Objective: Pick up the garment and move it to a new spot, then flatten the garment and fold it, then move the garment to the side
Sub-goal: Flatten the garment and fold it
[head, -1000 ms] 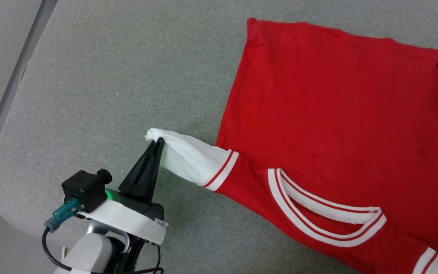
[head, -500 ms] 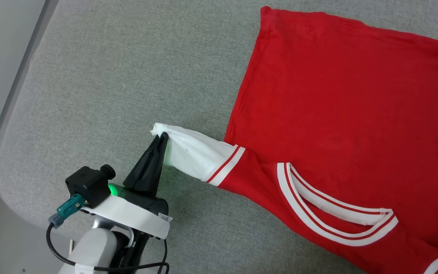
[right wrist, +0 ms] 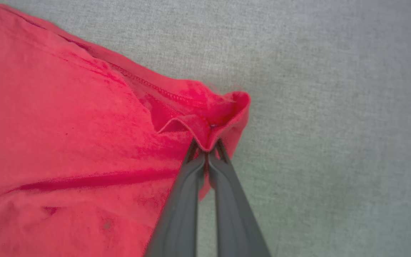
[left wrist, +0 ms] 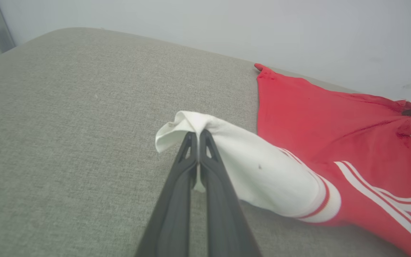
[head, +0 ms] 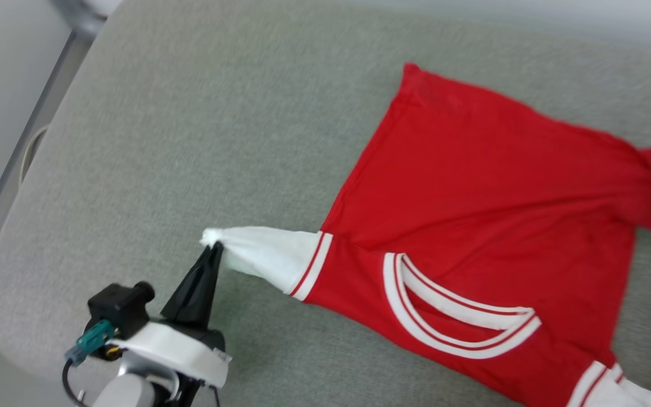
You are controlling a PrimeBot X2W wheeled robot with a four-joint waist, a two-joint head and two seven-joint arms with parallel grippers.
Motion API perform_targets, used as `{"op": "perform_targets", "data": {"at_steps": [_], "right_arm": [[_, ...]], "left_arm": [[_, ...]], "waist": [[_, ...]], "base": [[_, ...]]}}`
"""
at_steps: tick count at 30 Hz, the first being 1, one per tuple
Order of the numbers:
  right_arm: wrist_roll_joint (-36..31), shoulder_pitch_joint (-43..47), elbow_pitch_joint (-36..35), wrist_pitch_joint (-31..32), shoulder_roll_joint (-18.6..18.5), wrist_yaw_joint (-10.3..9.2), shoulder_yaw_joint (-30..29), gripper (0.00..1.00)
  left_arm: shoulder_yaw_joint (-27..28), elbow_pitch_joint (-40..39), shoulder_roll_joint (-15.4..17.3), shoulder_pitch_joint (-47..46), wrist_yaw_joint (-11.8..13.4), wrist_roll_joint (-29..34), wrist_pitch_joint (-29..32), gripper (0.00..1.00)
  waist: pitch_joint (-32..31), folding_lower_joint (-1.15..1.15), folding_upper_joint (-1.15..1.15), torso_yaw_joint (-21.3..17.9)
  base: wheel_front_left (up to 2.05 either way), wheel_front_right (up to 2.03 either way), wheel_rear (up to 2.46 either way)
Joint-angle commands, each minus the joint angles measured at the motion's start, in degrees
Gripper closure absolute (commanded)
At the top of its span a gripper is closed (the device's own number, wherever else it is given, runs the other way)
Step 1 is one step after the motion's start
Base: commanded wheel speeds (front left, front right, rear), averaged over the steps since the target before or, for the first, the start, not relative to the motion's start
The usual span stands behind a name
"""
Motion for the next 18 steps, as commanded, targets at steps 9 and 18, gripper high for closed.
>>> {"op": "perform_targets", "data": {"at_steps": [9, 18], "right_arm": [[7.99, 23.74, -16.38, -2.97, 2.02, -0.08, -4.46, 1.00], [11.45, 43.95, -26.18, -5.91, 9.24, -0.07, -8.24, 1.00]], "left_arm": [[2.14, 0.98, 2.32, 6.09, 2.68, -1.06, 0.37, 1.00], [3.75, 1.42, 3.95, 10.88, 4.84, -2.68, 1.84, 1.00]], "waist": [[-9.43, 0.00, 0.00, -8.72], [-13.07, 0.00, 0.00, -13.74]], "base": [[0.00, 0.00, 0.00], [0.00, 0.00, 0.00]]}}
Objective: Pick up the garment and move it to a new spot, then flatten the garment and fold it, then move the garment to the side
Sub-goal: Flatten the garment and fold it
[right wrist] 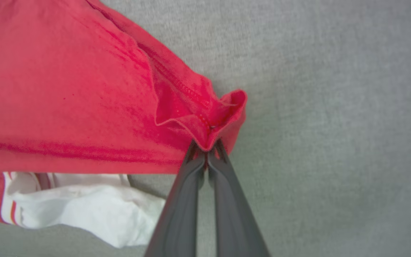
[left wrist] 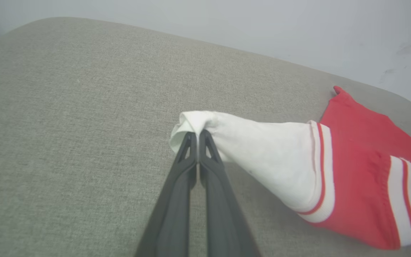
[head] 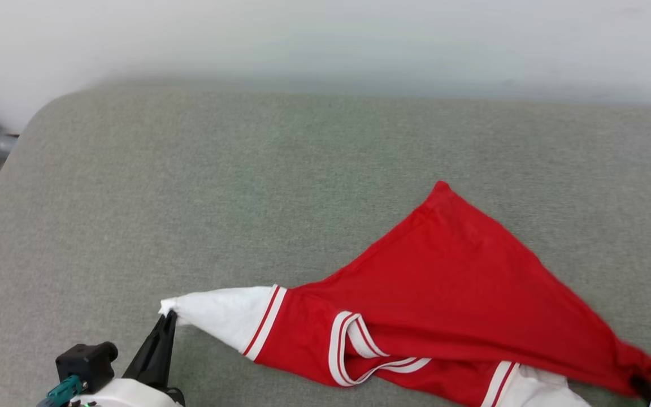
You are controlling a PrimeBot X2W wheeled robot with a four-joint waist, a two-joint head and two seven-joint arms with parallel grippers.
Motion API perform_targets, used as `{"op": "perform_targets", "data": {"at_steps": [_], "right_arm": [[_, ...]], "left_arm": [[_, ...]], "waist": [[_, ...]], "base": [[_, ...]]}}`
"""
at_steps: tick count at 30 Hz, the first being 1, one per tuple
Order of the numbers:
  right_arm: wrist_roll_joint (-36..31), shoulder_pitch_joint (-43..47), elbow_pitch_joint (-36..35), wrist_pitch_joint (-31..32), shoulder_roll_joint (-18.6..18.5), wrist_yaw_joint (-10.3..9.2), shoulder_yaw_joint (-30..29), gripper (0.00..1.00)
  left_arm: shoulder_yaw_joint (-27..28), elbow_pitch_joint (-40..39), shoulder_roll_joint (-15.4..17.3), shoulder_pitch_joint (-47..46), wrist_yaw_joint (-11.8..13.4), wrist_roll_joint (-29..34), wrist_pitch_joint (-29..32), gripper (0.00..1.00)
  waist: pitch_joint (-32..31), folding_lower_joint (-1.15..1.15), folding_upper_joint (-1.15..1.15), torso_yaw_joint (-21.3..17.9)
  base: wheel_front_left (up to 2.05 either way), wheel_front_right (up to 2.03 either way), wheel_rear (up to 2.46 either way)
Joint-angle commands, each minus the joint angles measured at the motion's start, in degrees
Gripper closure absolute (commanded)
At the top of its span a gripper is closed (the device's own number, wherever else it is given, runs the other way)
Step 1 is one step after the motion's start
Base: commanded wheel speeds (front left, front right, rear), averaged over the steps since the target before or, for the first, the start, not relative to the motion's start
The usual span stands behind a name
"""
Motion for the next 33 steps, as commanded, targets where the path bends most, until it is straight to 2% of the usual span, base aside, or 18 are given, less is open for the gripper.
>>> {"op": "perform_targets", "data": {"at_steps": [1, 6, 10, 11, 12, 14, 15, 19, 24, 29, 33], "right_arm": [[0.61, 3.35, -0.69, -1.38, 1.82, -0.08, -0.16, 1.00], [2.17, 10.46, 0.24, -5.67, 6.13, -0.08, -1.00, 1.00], [4.09, 14.04, 3.32, -8.92, 7.28, -0.08, -0.37, 0.98], [4.34, 14.27, 3.71, -10.39, 7.36, -0.08, -0.18, 0.34], [4.51, 14.31, 3.97, -12.04, 7.41, -0.08, 0.35, 0.00], [4.09, 13.02, 2.93, -18.52, 7.26, -0.06, 0.76, 0.00], [4.09, 13.02, 2.93, -18.52, 7.26, -0.06, 0.76, 0.00], [2.01, 11.22, 2.15, -32.15, 7.30, -0.06, 1.86, 0.00], [0.01, 6.73, 3.15, -41.63, 4.87, -0.06, 3.24, 0.00], [-0.80, -0.09, 4.75, -44.05, 1.67, -0.06, 6.00, 0.00], [0.10, -5.84, 7.11, -38.92, -2.16, -0.06, 9.73, 0.00]], "left_arm": [[0.40, 0.24, 0.48, 1.17, 0.57, -0.56, 0.28, 1.00], [0.37, 1.02, 1.06, 2.46, 0.99, -0.75, 1.12, 1.00], [0.06, 1.44, 1.35, 2.99, 1.21, -0.94, 1.79, 1.00], [0.01, 1.44, 1.39, 3.14, 1.30, -0.93, 1.83, 1.00], [-0.11, 1.40, 1.37, 3.28, 1.36, -0.94, 1.91, 1.00], [-0.34, 1.18, 1.23, 3.35, 1.37, -1.01, 2.22, 1.00], [-0.34, 1.18, 1.23, 3.35, 1.37, -1.01, 2.22, 1.00], [-0.73, 0.48, 1.02, 3.24, 1.62, -1.19, 2.57, 1.00], [-1.12, -0.05, 1.01, 1.95, 1.50, -0.98, 2.71, 1.00], [-1.76, -0.24, 0.77, 0.40, 1.01, -0.48, 2.43, 1.00], [-2.35, 0.38, 0.07, -2.00, 0.12, -0.11, 1.43, 1.00]], "waist": [[-1.83, 0.01, 0.00, -1.89], [-3.03, 0.01, 0.00, -2.11], [-4.24, 0.01, 0.00, -1.97], [-4.38, 0.01, 0.00, -2.00], [-4.49, 0.01, 0.00, -2.04], [-4.68, 0.01, 0.00, -2.10], [-4.68, 0.01, 0.00, -2.10], [-4.67, 0.01, 0.00, -2.15], [-4.08, 0.01, 0.00, -1.46], [-2.31, 0.01, 0.00, -0.39], [-0.31, 0.01, 0.00, 1.06]], "base": [[0.00, 0.00, 0.00], [0.00, 0.00, 0.00], [0.00, 0.00, 0.00], [0.00, 0.00, 0.00], [0.00, 0.00, 0.00], [0.00, 0.00, 0.00], [0.00, 0.00, 0.00], [0.00, 0.00, 0.00], [0.00, 0.00, 0.00], [0.00, 0.00, 0.00], [0.00, 0.00, 0.00]]}}
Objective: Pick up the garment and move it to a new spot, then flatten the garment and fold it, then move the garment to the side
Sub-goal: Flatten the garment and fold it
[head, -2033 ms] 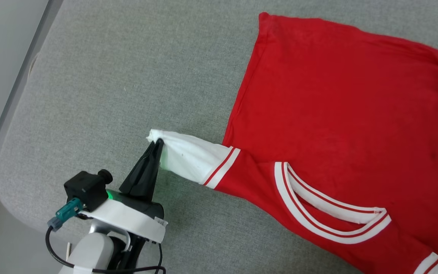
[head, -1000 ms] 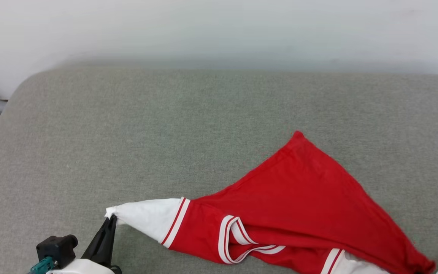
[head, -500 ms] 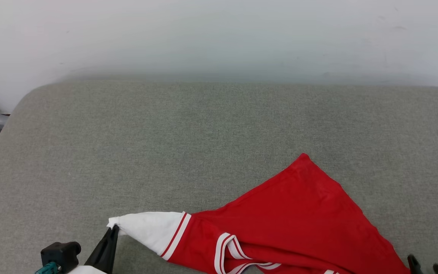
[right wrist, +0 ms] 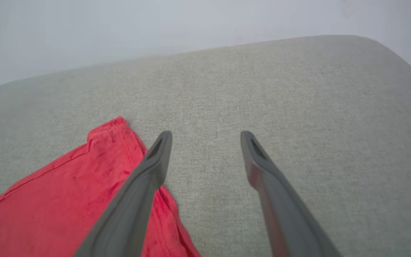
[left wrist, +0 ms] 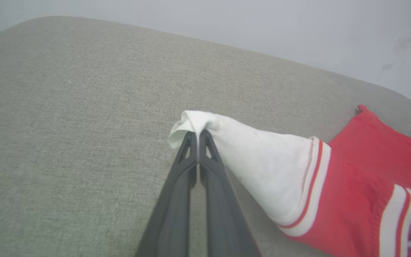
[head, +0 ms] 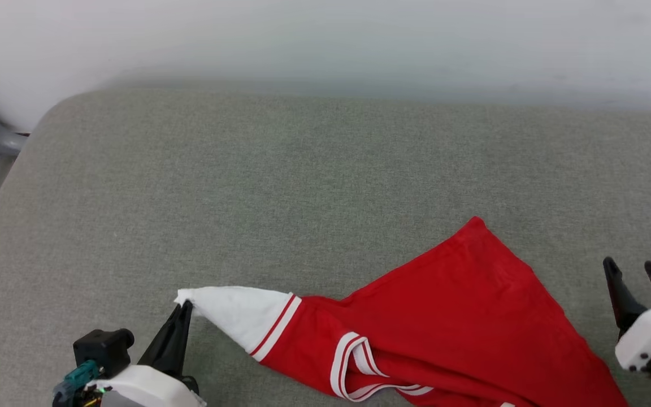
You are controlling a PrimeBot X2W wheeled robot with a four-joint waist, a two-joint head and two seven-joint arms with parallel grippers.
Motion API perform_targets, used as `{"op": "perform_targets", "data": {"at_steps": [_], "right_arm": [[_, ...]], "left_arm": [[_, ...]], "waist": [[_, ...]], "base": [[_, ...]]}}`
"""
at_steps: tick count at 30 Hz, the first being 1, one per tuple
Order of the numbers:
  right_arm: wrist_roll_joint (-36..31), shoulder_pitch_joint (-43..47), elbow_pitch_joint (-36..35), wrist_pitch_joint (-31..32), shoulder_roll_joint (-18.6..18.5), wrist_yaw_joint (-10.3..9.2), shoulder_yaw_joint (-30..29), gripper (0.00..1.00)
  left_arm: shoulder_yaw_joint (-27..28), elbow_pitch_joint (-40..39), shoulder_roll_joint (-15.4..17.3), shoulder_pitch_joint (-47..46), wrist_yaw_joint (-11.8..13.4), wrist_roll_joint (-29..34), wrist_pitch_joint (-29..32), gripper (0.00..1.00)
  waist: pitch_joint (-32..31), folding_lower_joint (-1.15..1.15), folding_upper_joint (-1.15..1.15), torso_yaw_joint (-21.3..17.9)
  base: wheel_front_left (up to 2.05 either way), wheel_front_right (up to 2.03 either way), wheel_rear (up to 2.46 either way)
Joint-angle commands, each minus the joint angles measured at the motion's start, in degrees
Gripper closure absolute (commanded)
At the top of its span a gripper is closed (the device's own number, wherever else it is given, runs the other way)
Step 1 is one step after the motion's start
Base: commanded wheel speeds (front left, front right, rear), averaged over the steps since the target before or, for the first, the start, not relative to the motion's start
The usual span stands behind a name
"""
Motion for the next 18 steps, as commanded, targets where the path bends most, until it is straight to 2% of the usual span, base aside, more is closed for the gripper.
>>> {"op": "perform_targets", "data": {"at_steps": [1, 7, 10, 13, 18], "right_arm": [[1.03, -2.55, 0.52, 2.26, -1.60, -0.03, 1.18, 0.00], [3.92, -11.99, 1.97, 22.72, -8.09, -0.05, 9.28, 0.00], [5.16, -16.03, 1.72, 30.20, -9.89, -0.04, 13.20, 0.00], [5.57, -18.90, 2.08, 34.44, -11.32, -0.04, 17.14, 0.00], [7.42, -22.19, 4.86, 36.83, -12.30, -0.04, 21.99, 0.00]], "left_arm": [[-0.16, 0.14, -0.30, -1.48, -0.45, 0.34, -0.48, 1.00], [-0.91, 0.72, -1.10, -5.00, -1.87, 0.70, -1.36, 1.00], [-1.61, 1.11, -1.60, -6.51, -2.53, 1.03, -1.66, 1.00], [-2.24, 1.62, -2.10, -8.21, -3.26, 1.45, -2.01, 1.00], [-3.30, 2.35, -3.08, -11.03, -4.45, 1.64, -2.52, 1.00]], "waist": [[1.46, 0.00, 0.00, 1.22], [4.37, 0.00, 0.00, 3.44], [5.67, 0.00, 0.00, 4.58], [7.17, 0.00, 0.00, 5.61], [9.82, 0.00, 0.00, 7.18]], "base": [[0.00, 0.00, 0.00], [0.00, 0.00, 0.00], [0.00, 0.00, 0.00], [0.00, 0.00, 0.00], [0.00, 0.00, 0.00]]}}
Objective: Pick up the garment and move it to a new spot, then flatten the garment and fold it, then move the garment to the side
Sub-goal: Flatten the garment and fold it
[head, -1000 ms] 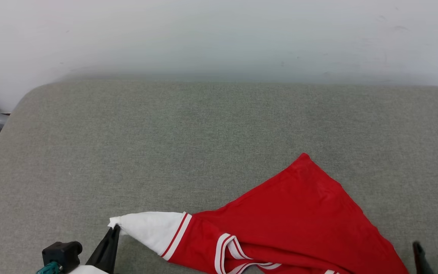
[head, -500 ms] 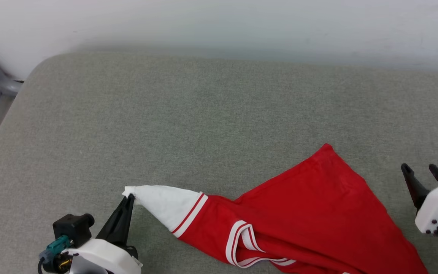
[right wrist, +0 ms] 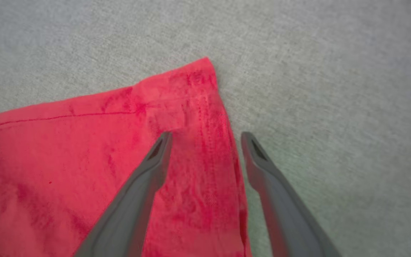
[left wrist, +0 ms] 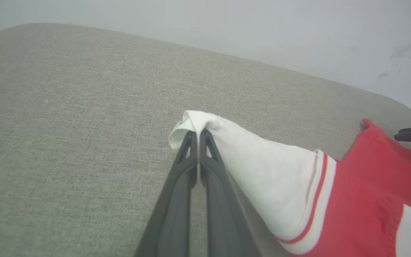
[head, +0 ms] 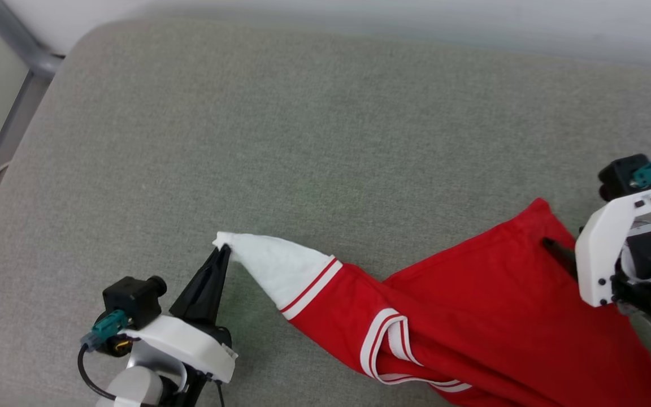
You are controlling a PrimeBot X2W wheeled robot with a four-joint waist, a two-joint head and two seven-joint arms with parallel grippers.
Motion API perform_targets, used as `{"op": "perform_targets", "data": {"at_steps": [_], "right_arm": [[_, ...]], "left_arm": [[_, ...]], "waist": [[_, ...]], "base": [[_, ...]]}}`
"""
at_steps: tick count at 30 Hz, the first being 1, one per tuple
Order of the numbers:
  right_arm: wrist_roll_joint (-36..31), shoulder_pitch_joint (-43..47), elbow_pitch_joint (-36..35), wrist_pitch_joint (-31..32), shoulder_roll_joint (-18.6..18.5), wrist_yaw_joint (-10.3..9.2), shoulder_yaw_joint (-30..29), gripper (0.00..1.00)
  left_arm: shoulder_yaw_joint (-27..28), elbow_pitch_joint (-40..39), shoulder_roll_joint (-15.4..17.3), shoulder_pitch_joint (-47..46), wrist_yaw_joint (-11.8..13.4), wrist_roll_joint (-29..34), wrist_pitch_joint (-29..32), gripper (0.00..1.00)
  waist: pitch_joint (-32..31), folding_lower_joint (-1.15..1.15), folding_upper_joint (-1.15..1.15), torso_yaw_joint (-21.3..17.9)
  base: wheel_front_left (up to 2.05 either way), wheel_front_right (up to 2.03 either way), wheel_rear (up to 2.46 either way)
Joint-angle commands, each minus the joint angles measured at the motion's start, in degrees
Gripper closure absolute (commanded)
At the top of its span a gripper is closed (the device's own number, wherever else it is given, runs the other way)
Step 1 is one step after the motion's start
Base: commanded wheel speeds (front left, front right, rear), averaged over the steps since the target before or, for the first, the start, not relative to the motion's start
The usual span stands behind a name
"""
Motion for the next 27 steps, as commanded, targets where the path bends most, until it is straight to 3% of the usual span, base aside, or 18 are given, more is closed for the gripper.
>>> {"op": "perform_targets", "data": {"at_steps": [1, 9, 10, 11, 12, 21, 27], "right_arm": [[0.65, -1.18, 0.78, 0.00, -0.59, -0.04, 1.46, 0.00], [3.97, 0.54, 8.90, 0.42, -0.18, -0.03, 7.69, 0.00], [4.64, 0.68, 9.82, 0.66, -0.31, -0.03, 8.34, 0.12], [5.25, 0.82, 10.50, 0.67, -0.28, -0.03, 8.82, 0.81], [5.66, 0.71, 10.97, 0.49, -0.23, -0.03, 9.28, 1.00], [5.93, -6.44, 9.11, -8.22, -2.23, -0.07, 8.44, 1.00], [5.13, -9.33, 8.86, -13.06, -1.34, -0.05, 6.87, 1.00]], "left_arm": [[-0.07, 0.34, -0.17, -1.16, -0.47, 0.23, -0.46, 1.00], [0.06, 1.83, -0.92, -2.50, -1.35, -0.19, -1.21, 1.00], [0.09, 1.99, -0.99, -2.52, -1.40, -0.21, -1.21, 1.00], [0.11, 2.13, -1.04, -2.55, -1.46, -0.22, -1.19, 1.00], [0.18, 2.24, -1.05, -2.56, -1.46, -0.25, -1.26, 1.00], [1.14, 3.45, 0.28, -2.36, -1.24, 0.50, -1.45, 1.00], [2.77, 3.53, 3.76, -5.20, -0.65, 1.49, -0.83, 1.00]], "waist": [[1.67, -0.01, 0.00, 1.03], [3.74, -0.01, 0.00, 0.98], [3.82, -0.01, 0.00, 0.98], [3.84, -0.01, 0.00, 1.00], [3.83, -0.01, 0.00, 0.97], [0.76, -0.01, 0.00, -0.08], [-2.87, -0.01, 0.00, -2.32]], "base": [[0.00, 0.00, 0.00], [0.00, 0.00, 0.00], [0.00, 0.00, 0.00], [0.00, 0.00, 0.00], [0.00, 0.00, 0.00], [0.00, 0.00, 0.00], [0.00, 0.00, 0.00]]}}
